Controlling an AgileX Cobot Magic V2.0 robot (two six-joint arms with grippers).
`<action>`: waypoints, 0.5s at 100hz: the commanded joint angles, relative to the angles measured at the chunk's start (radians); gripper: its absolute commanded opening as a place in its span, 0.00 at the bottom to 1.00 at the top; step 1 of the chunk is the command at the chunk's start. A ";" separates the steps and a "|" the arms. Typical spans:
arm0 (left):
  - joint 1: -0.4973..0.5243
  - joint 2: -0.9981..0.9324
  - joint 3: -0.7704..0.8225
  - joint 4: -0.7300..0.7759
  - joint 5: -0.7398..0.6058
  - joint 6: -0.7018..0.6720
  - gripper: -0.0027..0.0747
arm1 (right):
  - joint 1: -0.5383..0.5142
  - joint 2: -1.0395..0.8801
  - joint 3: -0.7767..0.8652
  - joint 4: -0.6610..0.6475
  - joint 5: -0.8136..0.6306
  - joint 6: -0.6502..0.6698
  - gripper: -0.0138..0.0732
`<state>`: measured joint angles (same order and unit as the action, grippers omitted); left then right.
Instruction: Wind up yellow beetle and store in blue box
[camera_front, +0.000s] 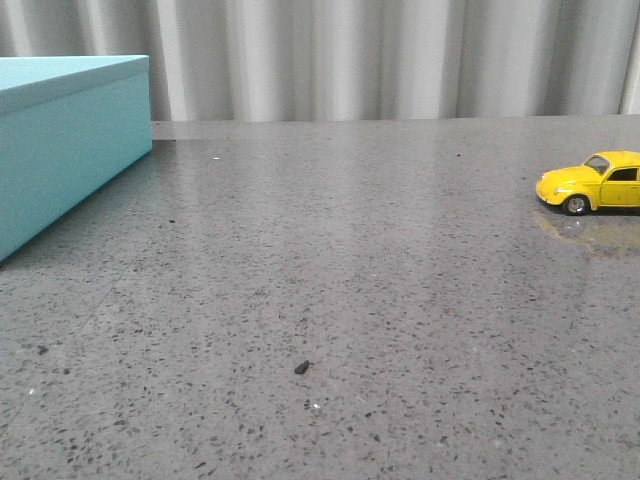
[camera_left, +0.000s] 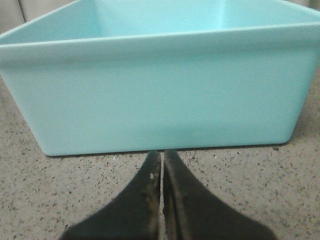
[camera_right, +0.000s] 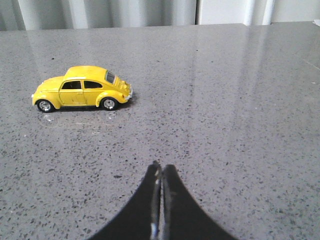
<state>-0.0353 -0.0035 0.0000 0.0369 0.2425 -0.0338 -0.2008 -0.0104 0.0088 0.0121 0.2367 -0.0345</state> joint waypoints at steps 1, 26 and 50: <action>0.001 -0.032 0.026 -0.012 -0.127 -0.009 0.01 | -0.005 -0.020 0.022 0.002 -0.103 -0.005 0.09; 0.001 -0.032 0.026 -0.022 -0.170 -0.009 0.01 | -0.005 -0.020 0.022 0.002 -0.154 -0.005 0.09; 0.001 -0.032 0.026 -0.037 -0.181 -0.009 0.01 | -0.005 -0.018 0.022 0.000 -0.158 -0.005 0.09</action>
<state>-0.0353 -0.0035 0.0000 0.0210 0.1542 -0.0338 -0.2008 -0.0104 0.0088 0.0136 0.1612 -0.0345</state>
